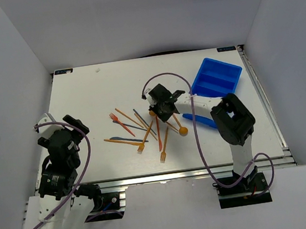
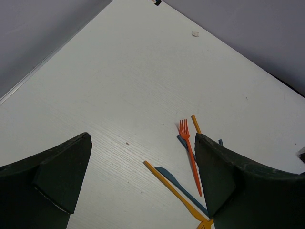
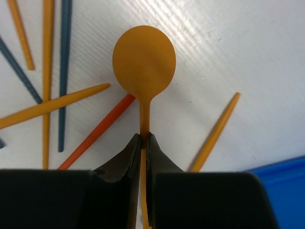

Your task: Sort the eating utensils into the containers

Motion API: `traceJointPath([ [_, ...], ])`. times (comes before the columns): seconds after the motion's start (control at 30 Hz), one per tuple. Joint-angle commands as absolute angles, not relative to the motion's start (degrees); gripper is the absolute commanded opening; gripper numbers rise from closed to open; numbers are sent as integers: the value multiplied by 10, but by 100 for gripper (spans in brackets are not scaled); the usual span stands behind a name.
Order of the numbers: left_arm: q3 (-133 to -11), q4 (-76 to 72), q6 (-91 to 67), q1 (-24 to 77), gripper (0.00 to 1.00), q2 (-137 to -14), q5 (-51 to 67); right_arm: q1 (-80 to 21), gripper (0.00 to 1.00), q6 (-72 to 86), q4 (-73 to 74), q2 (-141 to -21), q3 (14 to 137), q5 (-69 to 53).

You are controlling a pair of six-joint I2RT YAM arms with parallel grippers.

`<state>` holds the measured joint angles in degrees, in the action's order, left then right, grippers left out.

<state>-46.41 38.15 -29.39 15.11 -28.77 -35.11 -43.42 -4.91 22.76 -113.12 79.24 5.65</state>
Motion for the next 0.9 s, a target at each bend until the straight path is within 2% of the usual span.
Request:
traceJointPath([
  [0.0,-461,383,-293,151,98,-290,-348,-426,0,-57,219,-1033,830,55],
  [0.17,-461,382,-293,151,98,-285,-349,-396,0,-117,219,-932,796,82],
  [0.3,-461,381,-293,151,98,-283,-350,-322,0,-199,216,-873,730,112],
  [0.5,-461,381,-292,151,98,-294,-345,-236,0,-313,87,-777,593,34],
  [0.63,-461,381,-292,151,98,-299,-344,-204,0,-344,37,-759,539,6],
  [0.87,-461,379,-292,151,98,-305,-342,-185,0,-323,63,-796,532,10],
])
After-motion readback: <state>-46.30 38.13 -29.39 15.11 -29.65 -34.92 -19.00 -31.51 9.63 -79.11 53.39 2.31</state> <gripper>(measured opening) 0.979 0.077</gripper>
